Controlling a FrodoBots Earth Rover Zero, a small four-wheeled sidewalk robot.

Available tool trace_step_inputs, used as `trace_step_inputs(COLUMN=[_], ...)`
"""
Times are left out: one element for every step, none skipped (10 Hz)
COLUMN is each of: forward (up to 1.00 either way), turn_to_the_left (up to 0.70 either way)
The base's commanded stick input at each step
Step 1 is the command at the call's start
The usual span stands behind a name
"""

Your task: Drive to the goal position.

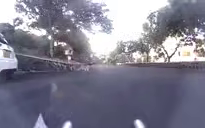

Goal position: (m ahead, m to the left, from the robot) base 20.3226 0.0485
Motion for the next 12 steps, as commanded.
trace_step_inputs(forward=[0.50,0.50,0.50,0.50,0.50,0.50,0.50,0.50,0.50,0.50,0.50,0.50], turn_to_the_left=[0.00,0.00,0.00,0.00,0.00,0.00,0.00,0.00,0.00,0.00,0.00,0.00])
